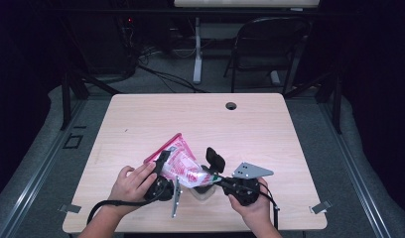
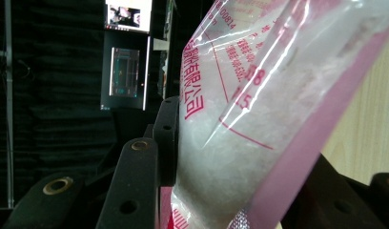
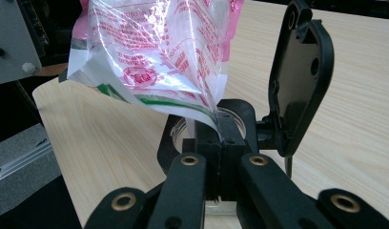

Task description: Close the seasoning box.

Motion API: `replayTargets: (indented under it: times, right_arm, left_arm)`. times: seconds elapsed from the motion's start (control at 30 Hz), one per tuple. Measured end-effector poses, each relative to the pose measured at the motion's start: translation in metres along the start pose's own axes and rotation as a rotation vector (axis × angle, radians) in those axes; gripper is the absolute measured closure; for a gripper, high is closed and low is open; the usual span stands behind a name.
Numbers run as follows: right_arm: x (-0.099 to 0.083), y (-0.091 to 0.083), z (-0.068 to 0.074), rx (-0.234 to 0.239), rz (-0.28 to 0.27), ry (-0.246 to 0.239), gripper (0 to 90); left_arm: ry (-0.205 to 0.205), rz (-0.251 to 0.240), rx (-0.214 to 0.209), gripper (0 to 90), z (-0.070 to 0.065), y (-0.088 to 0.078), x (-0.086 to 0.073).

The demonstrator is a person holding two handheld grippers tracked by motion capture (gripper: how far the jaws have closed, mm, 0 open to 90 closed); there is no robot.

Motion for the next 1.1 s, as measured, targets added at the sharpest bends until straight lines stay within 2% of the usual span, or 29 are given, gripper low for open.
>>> replayTargets:
  times: [0.1, 0.13, 0.43, 0.5, 0.63, 1.1]
  right_arm:
    - [-0.0003, 0.0011, 0.0005, 0.004, -0.006, 0.006, 90.0]
    - [-0.0006, 0.0012, 0.0003, 0.002, -0.004, 0.003, 90.0]
    - [-0.0013, 0.0022, -0.0006, 0.004, -0.006, 0.007, 90.0]
    - [-0.0015, 0.002, -0.0008, 0.004, -0.002, 0.005, 90.0]
    - [-0.0019, 0.0026, -0.0009, 0.003, -0.004, 0.006, 90.0]
    - [-0.0024, 0.0026, -0.001, 0.004, -0.001, 0.005, 90.0]
  left_arm:
    - [0.014, 0.002, -0.007, 64.5, 0.001, -0.0002, 0.0002]
    - [0.031, 0.0, -0.006, 64.5, 0.0021, 0.0001, 0.0006]
    - [0.045, 0.009, -0.02, 64.7, 0.003, -0.0004, 0.0009]
    - [0.057, -0.007, -0.007, 64.8, 0.004, 0.0006, 0.0014]
    - [0.076, 0.002, -0.015, 64.8, 0.0053, -0.0005, 0.002]
    - [0.095, 0.004, -0.015, 65.2, 0.0081, -0.0007, 0.0038]
Point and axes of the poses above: each handheld gripper's, and its own axes: y roughly forward along the jaws, x roughly out of its top, z roughly to its left, the point moved 7 cm from there along y, roughly forward along the jaws, and after that the axes turned 14 degrees about -z, right-handed, at the moved point
